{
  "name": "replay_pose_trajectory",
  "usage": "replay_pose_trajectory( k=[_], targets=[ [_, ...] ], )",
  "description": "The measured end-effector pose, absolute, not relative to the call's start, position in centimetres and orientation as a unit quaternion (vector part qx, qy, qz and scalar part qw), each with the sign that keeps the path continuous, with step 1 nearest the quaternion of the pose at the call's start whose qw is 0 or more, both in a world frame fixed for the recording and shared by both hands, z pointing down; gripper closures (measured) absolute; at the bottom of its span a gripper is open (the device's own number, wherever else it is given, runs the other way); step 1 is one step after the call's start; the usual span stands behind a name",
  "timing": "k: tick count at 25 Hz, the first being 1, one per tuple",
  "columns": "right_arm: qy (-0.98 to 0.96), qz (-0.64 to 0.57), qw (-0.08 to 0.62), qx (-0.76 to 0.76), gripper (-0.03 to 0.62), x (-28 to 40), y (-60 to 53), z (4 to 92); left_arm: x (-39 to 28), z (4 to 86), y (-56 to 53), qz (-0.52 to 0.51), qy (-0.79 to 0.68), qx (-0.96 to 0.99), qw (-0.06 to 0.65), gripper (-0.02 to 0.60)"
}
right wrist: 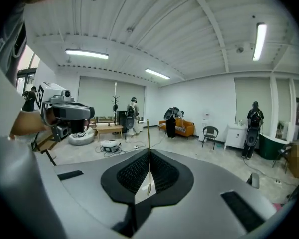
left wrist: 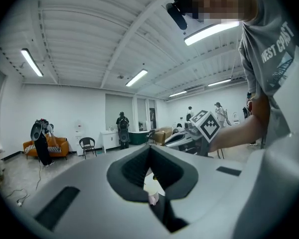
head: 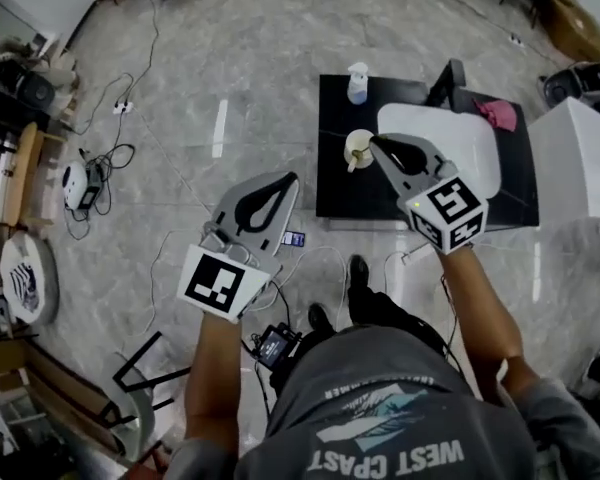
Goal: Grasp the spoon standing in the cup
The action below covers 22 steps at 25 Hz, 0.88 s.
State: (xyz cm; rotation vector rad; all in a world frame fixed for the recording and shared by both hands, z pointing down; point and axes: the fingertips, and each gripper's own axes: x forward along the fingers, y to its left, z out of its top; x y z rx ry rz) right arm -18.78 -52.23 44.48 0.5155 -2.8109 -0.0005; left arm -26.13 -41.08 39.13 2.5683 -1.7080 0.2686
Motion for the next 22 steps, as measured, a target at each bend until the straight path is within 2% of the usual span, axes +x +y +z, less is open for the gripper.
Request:
replay_pose_trajectory(
  k=[7, 22],
  targets=[
    [-0.977, -0.063, 0.126, 0.161, 0.560, -19.4, -46.6, 38.7, -26.5, 34.9, -36.6, 0.067, -0.553, 0.830, -0.040, 0.580],
    [-0.972, -0.142, 0.103, 0.154, 0.560, -19.1, -37.7, 30.6, -27.7, 29.8, -29.5, 0.068, -0.554, 0.823, -0.110, 0.580]
  ],
)
